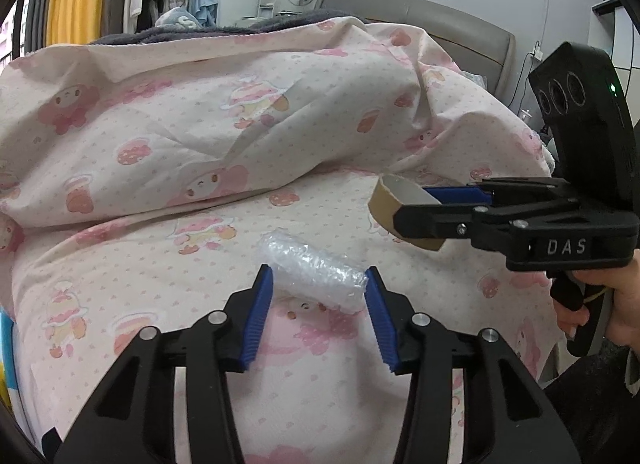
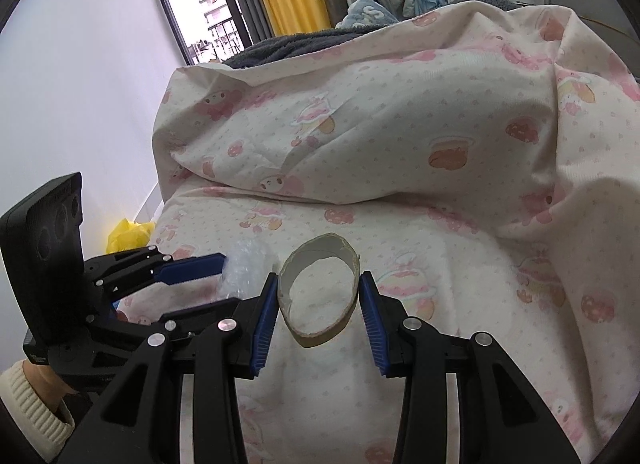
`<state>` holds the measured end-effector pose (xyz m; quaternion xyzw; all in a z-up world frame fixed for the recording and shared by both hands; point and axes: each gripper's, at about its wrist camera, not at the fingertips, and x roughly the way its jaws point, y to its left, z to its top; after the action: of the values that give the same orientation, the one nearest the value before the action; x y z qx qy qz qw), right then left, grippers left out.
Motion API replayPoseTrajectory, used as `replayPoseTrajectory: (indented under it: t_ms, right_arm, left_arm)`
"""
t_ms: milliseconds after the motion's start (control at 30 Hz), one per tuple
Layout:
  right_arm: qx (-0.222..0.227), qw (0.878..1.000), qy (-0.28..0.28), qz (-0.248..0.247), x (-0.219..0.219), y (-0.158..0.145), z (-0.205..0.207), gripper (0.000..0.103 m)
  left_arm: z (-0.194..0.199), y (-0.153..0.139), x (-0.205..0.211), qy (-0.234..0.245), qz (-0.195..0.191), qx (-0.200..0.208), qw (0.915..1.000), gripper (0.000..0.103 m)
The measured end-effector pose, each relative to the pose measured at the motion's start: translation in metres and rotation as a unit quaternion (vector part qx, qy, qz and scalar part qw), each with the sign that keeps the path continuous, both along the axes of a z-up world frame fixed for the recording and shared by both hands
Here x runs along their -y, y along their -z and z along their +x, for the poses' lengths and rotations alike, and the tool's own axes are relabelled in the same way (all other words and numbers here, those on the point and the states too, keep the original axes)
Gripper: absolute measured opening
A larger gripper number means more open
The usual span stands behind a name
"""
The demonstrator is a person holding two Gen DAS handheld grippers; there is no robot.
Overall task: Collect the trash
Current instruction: 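Carry the tape core and bubble wrap with both tools over the green bin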
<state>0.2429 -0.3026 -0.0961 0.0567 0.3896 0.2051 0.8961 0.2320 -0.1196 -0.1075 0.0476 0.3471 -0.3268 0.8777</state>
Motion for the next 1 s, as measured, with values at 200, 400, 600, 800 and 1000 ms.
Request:
replayPoseTrajectory:
  t_ms: [200,400,600,800,1000]
  right_arm:
    - [-0.005,1.0,0.006,-0.012,-0.001,0.002,-0.005,0.041]
    - [-0.004,1.0,0.012,0.001,-0.011,-0.006,-0.016,0.041]
    - [0.008,1.0,0.002,0.005,-0.035,-0.02,-0.034,0.041]
    - [0.017,1.0,-0.006,0.006,-0.06,-0.032,-0.048,0.041]
    - [0.032,0.999,-0.021,-0.001,-0.09,-0.047,-0.056,0.041]
  left_arm:
    - [-0.007,0.002,-0.009,-0.006,0.006,-0.008,0.9999,0.045]
    - [-0.021,-0.005,-0.021,-0.017,-0.006,-0.009,0.9998,0.045]
    - [-0.04,-0.018,-0.039,-0.028,-0.022,0.002,0.9993,0.045]
    - [-0.051,-0.026,-0.075,-0.068,-0.039,0.003,0.9969,0.045]
    - [-0.053,-0.023,-0.12,-0.125,-0.028,0.0,0.9917,0.045]
